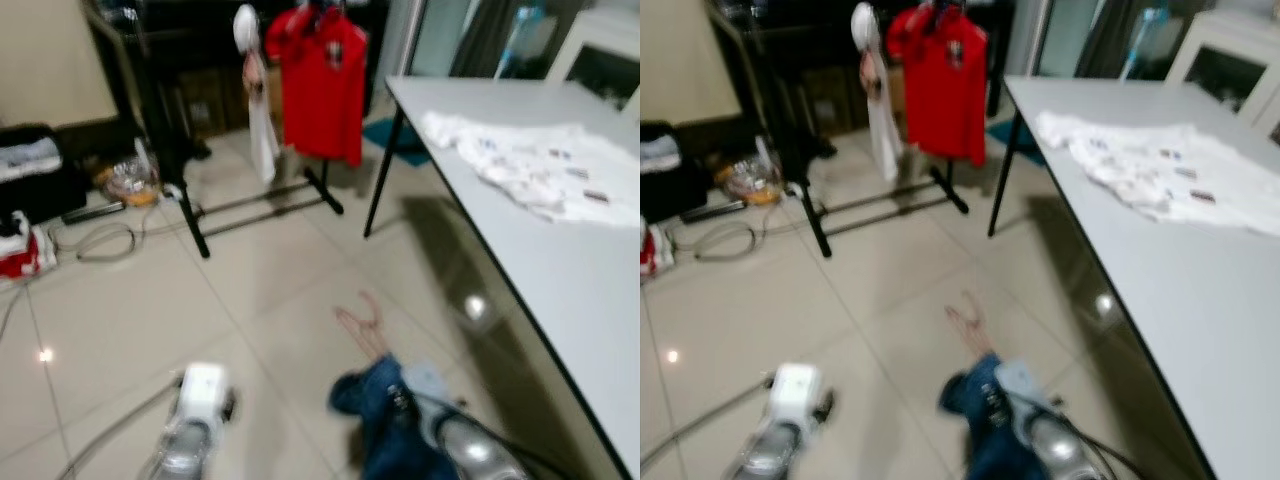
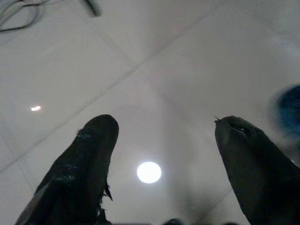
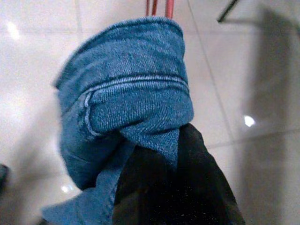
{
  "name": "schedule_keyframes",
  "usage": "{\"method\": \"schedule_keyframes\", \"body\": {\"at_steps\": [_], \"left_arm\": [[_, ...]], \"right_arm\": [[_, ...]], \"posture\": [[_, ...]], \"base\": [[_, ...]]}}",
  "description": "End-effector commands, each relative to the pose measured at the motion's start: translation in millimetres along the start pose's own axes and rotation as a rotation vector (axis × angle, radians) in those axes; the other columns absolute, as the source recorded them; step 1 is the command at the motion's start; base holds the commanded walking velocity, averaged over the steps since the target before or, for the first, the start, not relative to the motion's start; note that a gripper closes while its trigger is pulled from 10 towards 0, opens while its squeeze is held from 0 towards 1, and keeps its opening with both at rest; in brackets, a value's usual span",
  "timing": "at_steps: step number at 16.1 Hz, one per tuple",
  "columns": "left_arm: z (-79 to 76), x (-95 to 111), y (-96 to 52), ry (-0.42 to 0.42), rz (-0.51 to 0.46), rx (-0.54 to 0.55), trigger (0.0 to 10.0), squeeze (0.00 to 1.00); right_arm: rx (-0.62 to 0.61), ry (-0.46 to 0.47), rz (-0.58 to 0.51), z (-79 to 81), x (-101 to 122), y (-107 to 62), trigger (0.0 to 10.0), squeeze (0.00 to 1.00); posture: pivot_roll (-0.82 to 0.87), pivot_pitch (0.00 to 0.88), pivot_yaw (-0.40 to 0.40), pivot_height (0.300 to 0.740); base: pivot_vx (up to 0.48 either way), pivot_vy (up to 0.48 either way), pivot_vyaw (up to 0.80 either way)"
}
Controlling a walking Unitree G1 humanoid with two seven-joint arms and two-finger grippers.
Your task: Hang hanger
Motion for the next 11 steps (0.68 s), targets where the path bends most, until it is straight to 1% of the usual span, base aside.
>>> {"method": "schedule_keyframes", "body": {"at_steps": [1,2,6,9,11], "left_arm": [[12.4,-3.4,0.0,0.014,0.009,0.026,10.0,0.0],[11.2,-3.5,-0.1,0.019,0.008,0.02,10.0,0.0],[13.2,-4.5,0.0,0.036,0.011,0.011,10.0,0.0],[16.1,-4.3,0.9,0.062,0.016,0.001,10.0,0.0],[14.2,-0.5,2.6,0.07,0.013,-0.007,10.0,0.0]], "right_arm": [[0.006,0.006,-0.037,4.3,10.3,3.2,10.0,0.0],[-0.006,0.013,-0.026,1.7,5.1,1.2,10.0,0.0],[-0.021,0.045,-0.017,3.9,-3.8,-1.4,10.0,0.0],[-0.03,0.06,-0.026,5.2,-3.7,-1.4,10.0,0.0],[-0.035,0.059,-0.027,3.2,-4.8,-2.5,10.0,0.0]], "posture": [[0.06,0.073,-0.055,0.74],[0.05,0.074,-0.048,0.74],[0.02,0.071,-0.02,0.74],[-0.01,0.067,-0.013,0.74],[-0.02,0.065,-0.01,0.74]], "base": [[0.398,0.0,0.0],[0.398,0.0,0.0],[0.396,0.0,0.0],[0.395,0.0,0.0],[0.396,0.0,0.0]]}}
Point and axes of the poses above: a point about 5 cm out from each wrist's last joint towards the gripper, its own y axis pointing out of the wrist towards the gripper, its own x axis along the axis of the wrist's last joint, z = x × y, the point moved 4 cm from there along y, pointing out of the wrist towards the gripper, and after that the axes turned 15 degrees about y, right-handed, at the moved point
